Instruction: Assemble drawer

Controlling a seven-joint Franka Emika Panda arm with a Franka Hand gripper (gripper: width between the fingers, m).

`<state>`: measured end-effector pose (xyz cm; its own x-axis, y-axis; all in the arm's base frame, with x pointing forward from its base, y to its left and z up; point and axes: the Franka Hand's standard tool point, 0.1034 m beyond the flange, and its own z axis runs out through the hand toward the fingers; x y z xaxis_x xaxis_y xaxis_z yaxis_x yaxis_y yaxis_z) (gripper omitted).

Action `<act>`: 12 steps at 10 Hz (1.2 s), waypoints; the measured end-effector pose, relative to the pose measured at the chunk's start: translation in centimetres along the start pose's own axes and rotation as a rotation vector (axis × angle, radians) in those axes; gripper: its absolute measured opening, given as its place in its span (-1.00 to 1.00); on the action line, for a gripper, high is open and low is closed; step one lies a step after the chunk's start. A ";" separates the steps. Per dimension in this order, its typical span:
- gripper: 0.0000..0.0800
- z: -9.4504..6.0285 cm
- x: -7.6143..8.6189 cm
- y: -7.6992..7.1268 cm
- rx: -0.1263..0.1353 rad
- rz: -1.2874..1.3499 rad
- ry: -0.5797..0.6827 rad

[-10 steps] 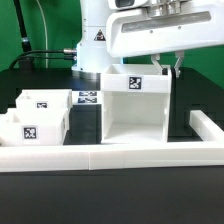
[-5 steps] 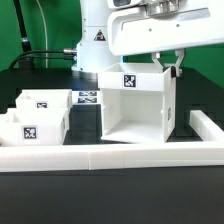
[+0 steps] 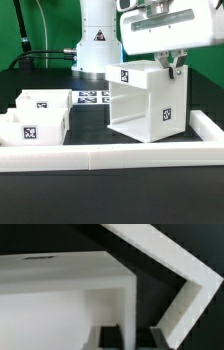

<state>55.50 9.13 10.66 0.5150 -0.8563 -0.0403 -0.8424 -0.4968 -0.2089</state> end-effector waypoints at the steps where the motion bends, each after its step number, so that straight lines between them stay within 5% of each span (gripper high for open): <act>1: -0.88 0.0 -0.1 -0.1 0.007 0.060 -0.005; 5: -0.88 0.1 -0.5 -0.1 0.026 0.382 -0.042; 12: -0.88 0.6 -0.2 -1.1 0.031 0.390 -0.052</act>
Offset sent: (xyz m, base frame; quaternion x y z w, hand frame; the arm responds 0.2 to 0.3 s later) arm 0.0000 0.0000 0.0000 0.0000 0.0000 0.1296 0.9916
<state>56.44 9.93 10.27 0.1653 -0.9713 -0.1713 -0.9716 -0.1305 -0.1972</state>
